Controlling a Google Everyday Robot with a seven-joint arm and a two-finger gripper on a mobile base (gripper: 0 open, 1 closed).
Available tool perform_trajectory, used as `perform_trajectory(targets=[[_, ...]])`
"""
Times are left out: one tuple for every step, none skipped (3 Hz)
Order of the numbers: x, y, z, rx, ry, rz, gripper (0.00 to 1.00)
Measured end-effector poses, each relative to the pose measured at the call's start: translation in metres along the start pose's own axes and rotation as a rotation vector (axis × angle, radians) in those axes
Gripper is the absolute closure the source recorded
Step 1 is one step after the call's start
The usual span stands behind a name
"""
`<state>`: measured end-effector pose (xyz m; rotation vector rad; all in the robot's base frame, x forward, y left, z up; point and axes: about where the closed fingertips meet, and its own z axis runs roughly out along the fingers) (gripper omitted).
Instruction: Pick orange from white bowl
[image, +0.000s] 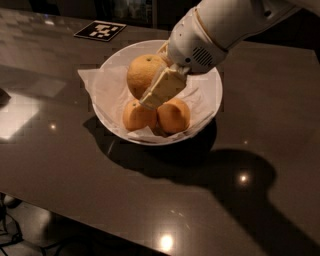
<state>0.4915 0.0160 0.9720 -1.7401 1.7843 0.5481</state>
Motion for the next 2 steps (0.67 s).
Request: perform_trajectory(targets=[[-0.0031,0.0232,-0.0217,0.05,0.01,0.014,1.0],[-0.0031,0.0236,-0.0223,0.052,0.011,0.014,1.0]])
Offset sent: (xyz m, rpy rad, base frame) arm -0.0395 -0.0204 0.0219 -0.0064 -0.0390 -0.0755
